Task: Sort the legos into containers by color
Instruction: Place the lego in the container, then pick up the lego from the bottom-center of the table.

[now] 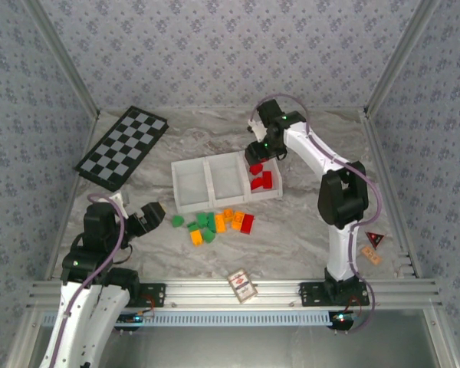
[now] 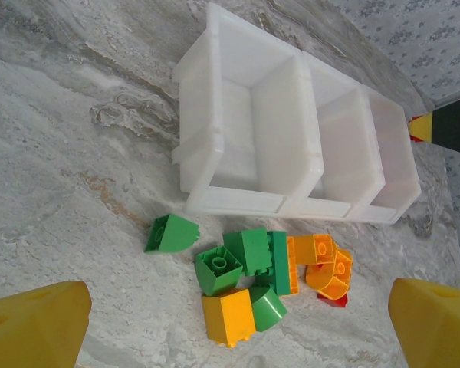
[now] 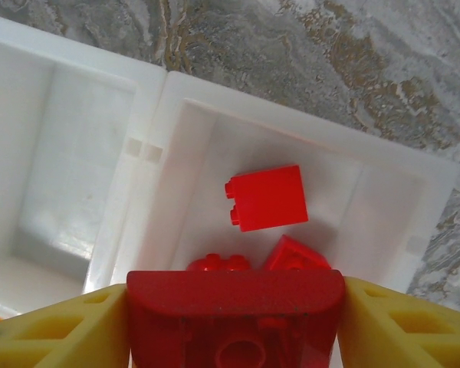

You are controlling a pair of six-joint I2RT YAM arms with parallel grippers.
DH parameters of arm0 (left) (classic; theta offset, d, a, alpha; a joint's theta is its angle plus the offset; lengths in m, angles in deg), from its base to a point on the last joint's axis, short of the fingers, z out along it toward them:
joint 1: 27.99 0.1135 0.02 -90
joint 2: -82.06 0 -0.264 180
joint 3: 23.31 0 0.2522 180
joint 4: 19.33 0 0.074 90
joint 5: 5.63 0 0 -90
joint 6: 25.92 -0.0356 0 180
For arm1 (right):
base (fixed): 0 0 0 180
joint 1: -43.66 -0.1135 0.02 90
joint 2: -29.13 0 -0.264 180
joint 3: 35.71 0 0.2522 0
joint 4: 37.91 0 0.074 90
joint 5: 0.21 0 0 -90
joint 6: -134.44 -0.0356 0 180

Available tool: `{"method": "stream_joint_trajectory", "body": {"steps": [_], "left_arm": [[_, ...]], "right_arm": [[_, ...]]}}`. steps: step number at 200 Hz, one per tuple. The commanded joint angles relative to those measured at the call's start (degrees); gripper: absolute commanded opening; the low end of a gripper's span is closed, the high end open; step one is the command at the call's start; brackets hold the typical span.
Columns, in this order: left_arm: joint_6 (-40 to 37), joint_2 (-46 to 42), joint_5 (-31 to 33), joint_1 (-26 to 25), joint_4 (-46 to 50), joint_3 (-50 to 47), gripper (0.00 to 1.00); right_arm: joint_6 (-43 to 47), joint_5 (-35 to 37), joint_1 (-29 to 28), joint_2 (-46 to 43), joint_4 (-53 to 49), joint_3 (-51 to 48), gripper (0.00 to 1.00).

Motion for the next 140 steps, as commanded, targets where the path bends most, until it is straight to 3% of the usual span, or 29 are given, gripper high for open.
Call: {"method": "stream_joint_trajectory", "body": {"steps": [1, 53, 89, 125, 140], "left_arm": [[0.3, 0.0, -0.7, -0.3, -0.2, 0.0, 1.00], [0.2, -0.1, -0.7, -0.3, 0.0, 0.1, 1.00], [0.3, -0.2, -0.8, -0.3, 0.0, 0.1, 1.00], [0.3, -0.5, -0.6, -0.3, -0.3, -0.1, 1.00], [0.3, -0.4, -0.7, -0.3, -0.5, -0.2, 1.00]], "right_arm": [[-4.0, -3.0, 0.7, -0.3, -2.5, 0.5, 0.69], [-10.8, -4.2, 1.3, -6.0, -0.7, -4.2, 0.79], [-11.7, -4.9, 1.0, -13.1, 3.4, -10.7, 0.79], [-0.8, -7.0, -3.8, -25.6, 12.8, -26.7, 0.78], [7.0, -2.6, -8.1, -30.5, 15.8, -34.0, 0.80]]}}
